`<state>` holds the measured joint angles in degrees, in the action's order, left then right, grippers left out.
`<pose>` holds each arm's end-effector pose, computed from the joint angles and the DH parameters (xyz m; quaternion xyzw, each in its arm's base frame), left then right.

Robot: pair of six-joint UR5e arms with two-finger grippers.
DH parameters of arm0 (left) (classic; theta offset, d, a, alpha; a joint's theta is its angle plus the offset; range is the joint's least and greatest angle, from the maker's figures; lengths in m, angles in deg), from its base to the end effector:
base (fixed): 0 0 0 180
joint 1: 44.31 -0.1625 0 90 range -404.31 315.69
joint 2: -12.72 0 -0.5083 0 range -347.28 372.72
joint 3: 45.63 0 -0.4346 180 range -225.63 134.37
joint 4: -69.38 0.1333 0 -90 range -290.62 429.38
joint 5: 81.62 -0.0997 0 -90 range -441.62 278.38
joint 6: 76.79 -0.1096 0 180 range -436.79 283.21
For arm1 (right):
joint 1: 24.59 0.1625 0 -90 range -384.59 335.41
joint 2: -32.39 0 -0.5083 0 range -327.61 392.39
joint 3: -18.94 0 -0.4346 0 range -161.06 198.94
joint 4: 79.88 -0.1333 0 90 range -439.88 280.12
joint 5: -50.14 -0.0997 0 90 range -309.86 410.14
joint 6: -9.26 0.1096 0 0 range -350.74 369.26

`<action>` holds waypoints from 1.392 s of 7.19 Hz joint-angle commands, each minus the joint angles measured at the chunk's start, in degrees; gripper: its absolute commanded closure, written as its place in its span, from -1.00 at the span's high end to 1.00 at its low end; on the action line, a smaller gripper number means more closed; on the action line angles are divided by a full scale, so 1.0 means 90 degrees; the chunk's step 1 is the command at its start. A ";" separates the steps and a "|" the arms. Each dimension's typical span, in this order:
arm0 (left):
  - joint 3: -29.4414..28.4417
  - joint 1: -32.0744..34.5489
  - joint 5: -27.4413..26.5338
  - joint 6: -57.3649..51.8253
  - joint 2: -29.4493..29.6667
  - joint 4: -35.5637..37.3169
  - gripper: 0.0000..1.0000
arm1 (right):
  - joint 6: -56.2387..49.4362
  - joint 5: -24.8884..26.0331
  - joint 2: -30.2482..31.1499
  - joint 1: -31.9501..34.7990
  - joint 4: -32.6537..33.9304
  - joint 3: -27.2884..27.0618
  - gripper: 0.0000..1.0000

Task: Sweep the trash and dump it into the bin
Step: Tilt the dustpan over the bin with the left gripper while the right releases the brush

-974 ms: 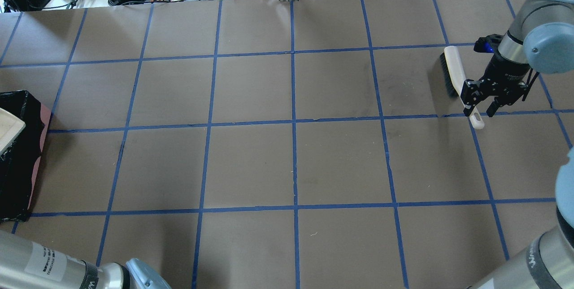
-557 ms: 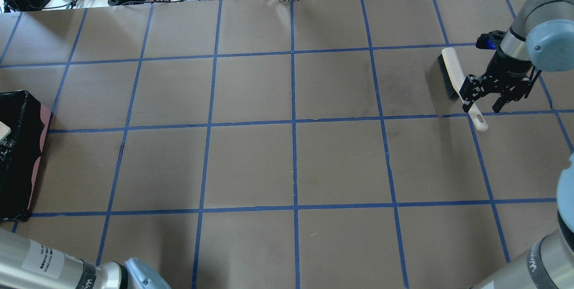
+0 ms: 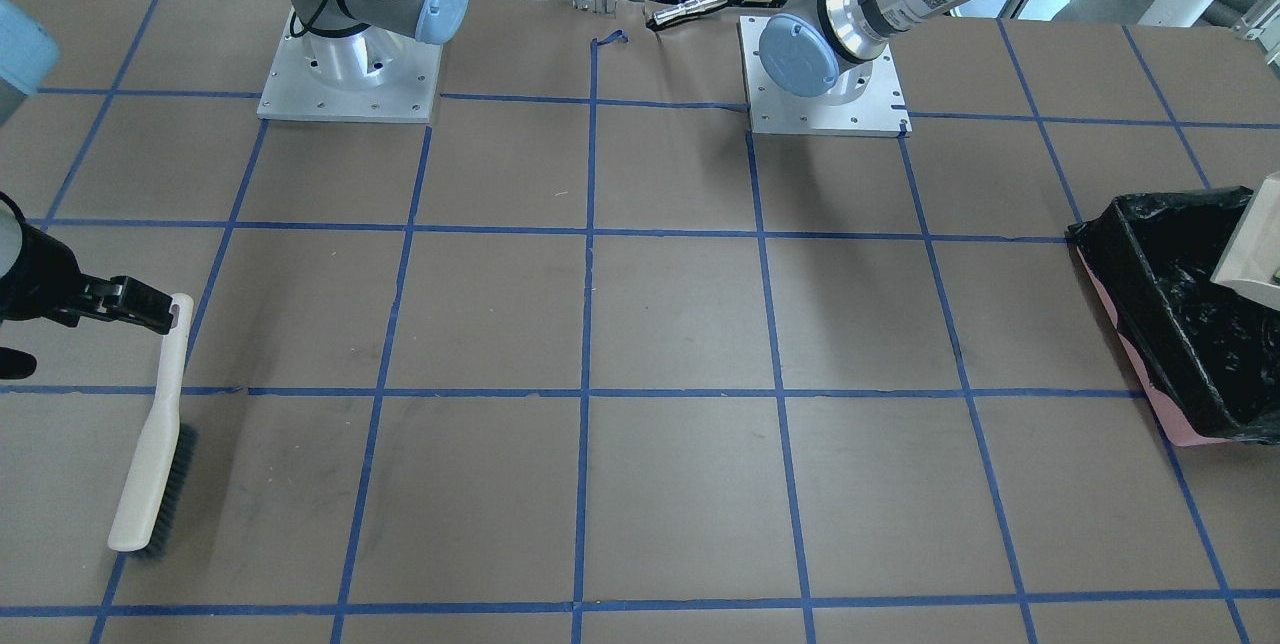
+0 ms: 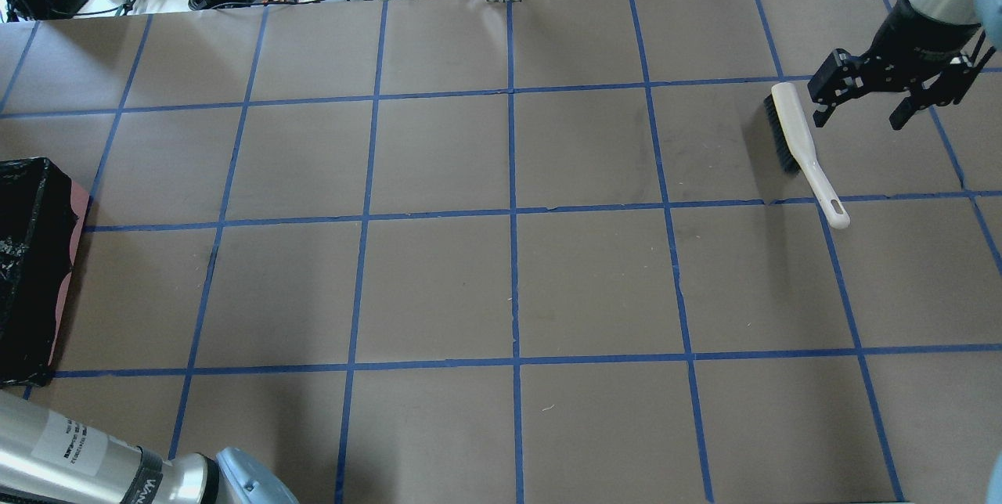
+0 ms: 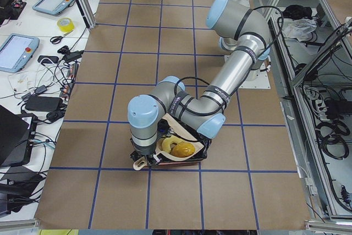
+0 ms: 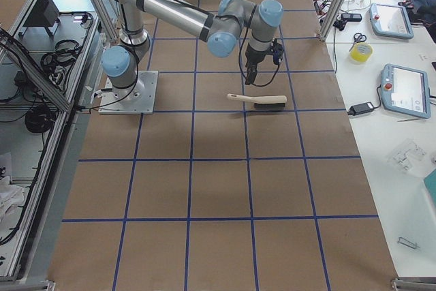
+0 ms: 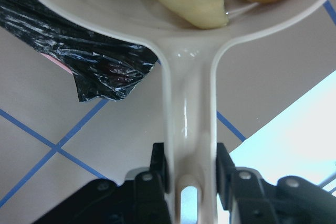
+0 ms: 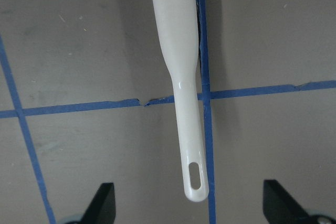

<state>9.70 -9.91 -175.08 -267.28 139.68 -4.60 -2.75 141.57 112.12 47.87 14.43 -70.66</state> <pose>0.6402 -0.5919 0.4687 0.9151 0.3840 0.0903 0.0838 -0.0586 -0.6185 0.4694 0.0476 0.9976 0.0501 0.0003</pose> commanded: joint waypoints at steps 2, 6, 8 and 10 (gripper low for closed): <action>0.0267 0.0104 -0.0016 -0.0299 -0.0102 0.0387 -0.58 | 0.1514 0.0056 0.0505 0.1279 -0.0839 0.0804 1.00; 0.0853 0.0241 -0.0026 -0.0621 -0.0317 0.1333 -0.58 | 0.1920 -0.0041 0.0779 0.2221 -0.0177 0.0631 1.00; 0.1437 0.0280 -0.0016 -0.0817 -0.0629 0.1956 -0.58 | 0.1891 0.0017 0.1031 0.2222 -0.0166 0.0154 1.00; 0.2315 0.0290 -0.0026 -0.0817 -0.1009 0.2893 -0.60 | 0.1803 -0.0031 0.1424 0.2212 -0.0069 -0.0229 1.00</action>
<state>25.86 -7.38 -175.29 -274.55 132.64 16.47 13.82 141.40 123.38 67.76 13.09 -70.90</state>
